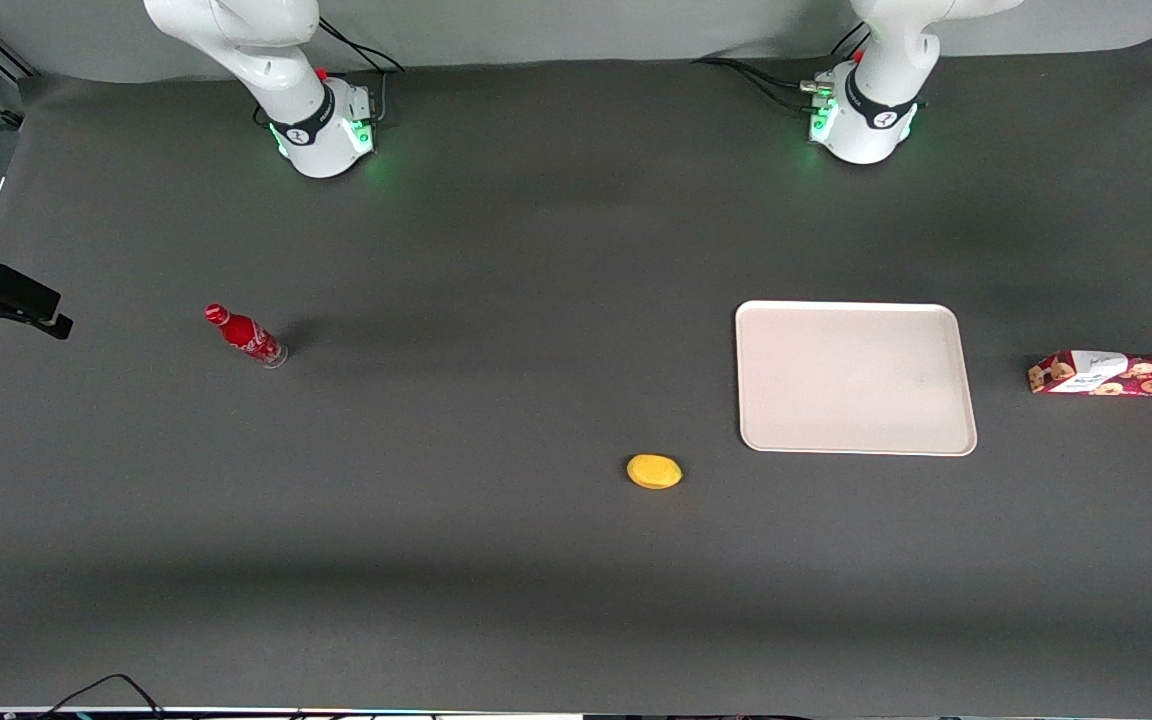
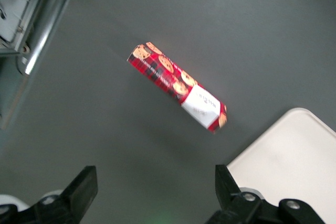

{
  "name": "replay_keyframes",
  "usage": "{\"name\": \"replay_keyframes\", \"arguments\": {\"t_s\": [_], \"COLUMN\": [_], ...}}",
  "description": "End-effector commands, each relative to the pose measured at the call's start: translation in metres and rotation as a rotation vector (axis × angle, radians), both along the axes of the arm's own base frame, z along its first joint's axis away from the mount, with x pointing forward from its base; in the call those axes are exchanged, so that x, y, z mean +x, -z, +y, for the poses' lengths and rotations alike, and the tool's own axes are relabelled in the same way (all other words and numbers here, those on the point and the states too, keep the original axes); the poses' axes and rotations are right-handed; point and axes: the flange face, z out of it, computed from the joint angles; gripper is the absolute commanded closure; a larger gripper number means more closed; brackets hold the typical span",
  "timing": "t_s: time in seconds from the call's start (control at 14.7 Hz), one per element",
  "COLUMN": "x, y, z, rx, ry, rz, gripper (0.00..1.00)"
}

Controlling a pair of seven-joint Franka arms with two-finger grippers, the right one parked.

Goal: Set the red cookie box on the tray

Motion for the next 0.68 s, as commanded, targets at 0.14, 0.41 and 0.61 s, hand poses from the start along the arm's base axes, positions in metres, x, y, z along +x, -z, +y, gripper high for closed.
{"name": "replay_keyframes", "arguments": {"t_s": [0.14, 0.41, 0.61], "x": [-0.041, -0.063, -0.076], "y": [0.116, 0.181, 0.225], "z": [0.034, 0.039, 0.035], "rx": [-0.036, -0.049, -0.032], "ry": [-0.142, -0.207, -0.219], "rz": [-0.071, -0.147, -0.185], "gripper": [0.0, 0.0, 0.0]}}
